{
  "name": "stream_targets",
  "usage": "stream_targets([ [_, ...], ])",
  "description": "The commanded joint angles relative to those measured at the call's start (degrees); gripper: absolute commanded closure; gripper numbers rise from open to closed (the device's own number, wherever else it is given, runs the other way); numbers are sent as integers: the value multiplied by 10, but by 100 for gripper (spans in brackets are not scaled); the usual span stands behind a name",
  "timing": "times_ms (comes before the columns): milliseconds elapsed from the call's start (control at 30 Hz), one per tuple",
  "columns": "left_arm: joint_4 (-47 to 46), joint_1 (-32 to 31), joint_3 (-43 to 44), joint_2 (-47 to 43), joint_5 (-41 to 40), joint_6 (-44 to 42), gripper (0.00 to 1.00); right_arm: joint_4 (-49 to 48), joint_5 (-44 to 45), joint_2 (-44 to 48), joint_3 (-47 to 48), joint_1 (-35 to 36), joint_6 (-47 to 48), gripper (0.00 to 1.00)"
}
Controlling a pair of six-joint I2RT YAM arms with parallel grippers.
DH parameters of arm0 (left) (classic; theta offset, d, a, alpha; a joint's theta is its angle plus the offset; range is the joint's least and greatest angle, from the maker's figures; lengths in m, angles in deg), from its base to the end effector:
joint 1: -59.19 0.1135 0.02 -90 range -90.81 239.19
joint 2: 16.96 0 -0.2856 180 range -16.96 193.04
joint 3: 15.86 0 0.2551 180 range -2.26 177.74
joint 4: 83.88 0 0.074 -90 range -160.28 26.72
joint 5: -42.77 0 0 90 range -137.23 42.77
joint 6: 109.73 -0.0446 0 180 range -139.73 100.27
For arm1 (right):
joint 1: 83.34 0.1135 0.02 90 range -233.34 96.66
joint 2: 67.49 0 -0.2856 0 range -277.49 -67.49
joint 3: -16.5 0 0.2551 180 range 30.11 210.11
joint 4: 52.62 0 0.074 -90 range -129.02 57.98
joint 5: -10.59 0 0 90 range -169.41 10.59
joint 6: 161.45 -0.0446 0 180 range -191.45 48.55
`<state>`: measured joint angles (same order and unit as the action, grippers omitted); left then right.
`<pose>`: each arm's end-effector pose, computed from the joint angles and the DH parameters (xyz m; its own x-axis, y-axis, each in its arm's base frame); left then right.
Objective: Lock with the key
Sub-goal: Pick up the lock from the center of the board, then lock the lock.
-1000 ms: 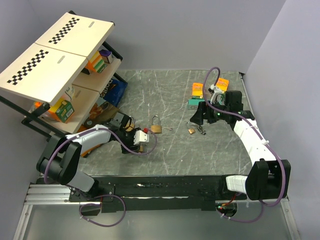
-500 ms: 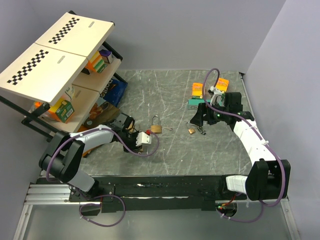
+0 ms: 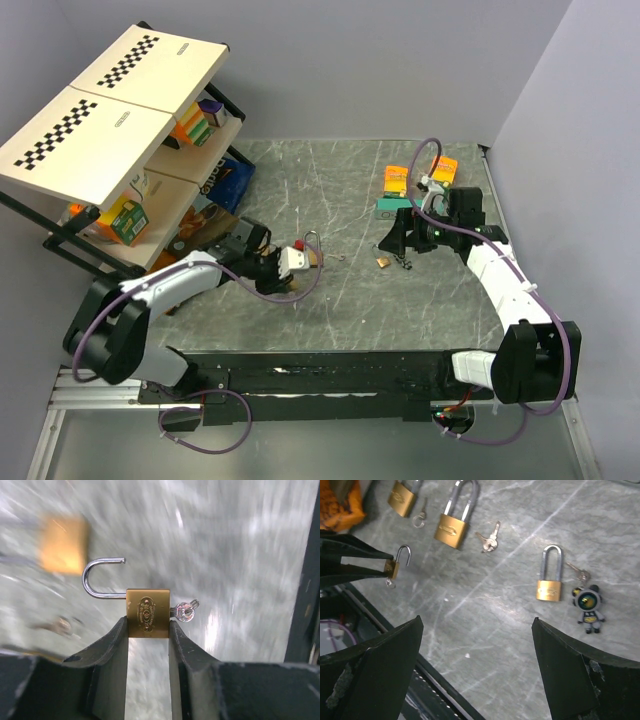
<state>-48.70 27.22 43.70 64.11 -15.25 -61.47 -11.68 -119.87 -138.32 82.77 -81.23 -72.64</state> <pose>0.2203 -0.1653 0.2086 -0.0657 0.7067 -0.7044 0.9912 0.1274 0.0353 0.2549 0.0384 0.2860 -0.7226 -0.0108 -0.6911 -0.4676 0.7440 0.4773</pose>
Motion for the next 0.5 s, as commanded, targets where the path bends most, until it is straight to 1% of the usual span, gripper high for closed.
stream_targets([
  [0,-107,-48,37,-65,0,168,99,-39,-52,36,-21,2,-70,4],
  [33,-115,-58,41,-76,-19,186,99,-63,-69,40,-31,3,-85,4],
  [67,-123,-79,49,-79,-31,221,99,-79,-82,44,-36,3,-120,5],
  [100,-146,-90,53,-82,-46,241,99,-95,-95,48,-41,4,-140,6],
  [133,-155,-99,58,-86,-81,258,99,-110,-108,49,-48,7,-160,8],
  [167,-165,-114,69,-87,-94,292,99,-142,-130,50,-50,11,-200,8],
  [233,-188,-123,81,-87,-127,330,99,-176,-151,53,-60,29,-233,9],
  [267,-192,-131,95,-86,-134,363,99,-208,-166,53,-63,37,-259,10],
  [333,-205,-140,109,-80,-153,388,99,-234,-174,59,-70,55,-277,11],
  [367,-208,-154,121,-78,-189,410,99,-250,-176,59,-71,72,-290,11],
  [433,-211,-166,135,-71,-213,413,99,-260,-177,57,-71,91,-299,12],
  [467,-211,-174,144,-69,-225,439,99,-263,-176,54,-70,106,-300,13],
])
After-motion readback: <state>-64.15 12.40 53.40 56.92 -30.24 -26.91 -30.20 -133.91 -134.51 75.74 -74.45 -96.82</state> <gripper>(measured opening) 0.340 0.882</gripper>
